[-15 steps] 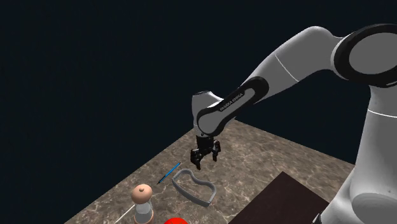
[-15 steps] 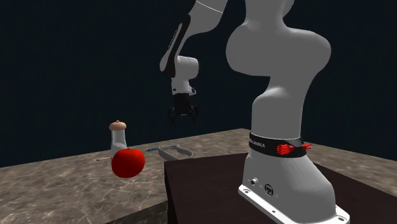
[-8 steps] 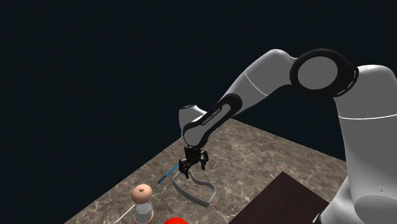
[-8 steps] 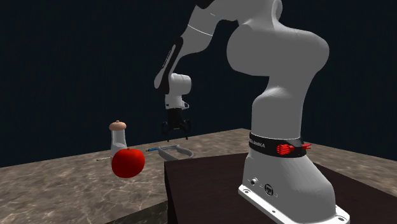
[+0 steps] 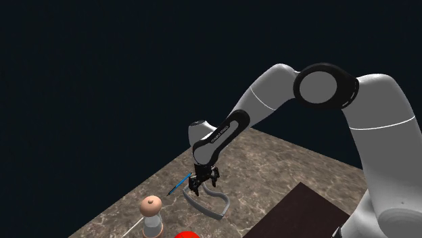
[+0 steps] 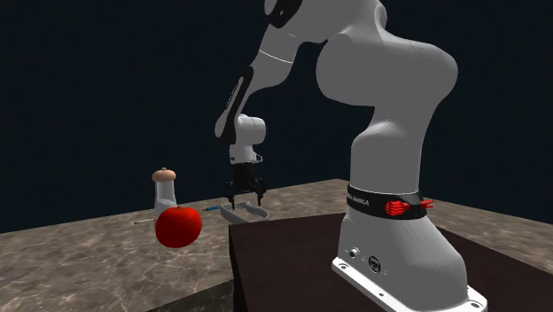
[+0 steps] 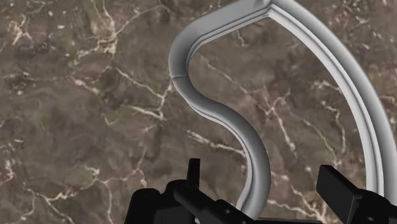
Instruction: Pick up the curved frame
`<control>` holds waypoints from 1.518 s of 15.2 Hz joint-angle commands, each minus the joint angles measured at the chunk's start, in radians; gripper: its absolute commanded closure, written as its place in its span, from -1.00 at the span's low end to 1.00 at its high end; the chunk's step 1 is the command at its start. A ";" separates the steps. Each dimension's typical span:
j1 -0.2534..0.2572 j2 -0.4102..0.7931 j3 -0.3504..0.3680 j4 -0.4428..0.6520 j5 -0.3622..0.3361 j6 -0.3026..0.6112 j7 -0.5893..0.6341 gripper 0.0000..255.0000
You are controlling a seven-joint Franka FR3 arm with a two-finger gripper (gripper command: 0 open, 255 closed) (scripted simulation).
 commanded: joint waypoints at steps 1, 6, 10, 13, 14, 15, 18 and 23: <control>0.000 0.007 -0.002 0.001 -0.002 0.007 0.000 -1.00; 0.000 0.006 -0.002 -0.001 -0.002 0.007 -0.001 1.00; 0.000 0.006 -0.002 -0.001 -0.002 0.007 0.000 1.00; -0.003 -0.017 0.003 -0.007 0.003 -0.009 -0.002 1.00; -0.004 -0.029 0.005 -0.011 0.005 -0.018 -0.003 1.00; -0.006 -0.041 0.007 -0.014 0.007 -0.026 -0.004 1.00; -0.011 -0.076 0.013 -0.023 0.015 -0.053 -0.008 1.00; -0.018 -0.133 0.023 -0.033 0.027 -0.098 -0.014 1.00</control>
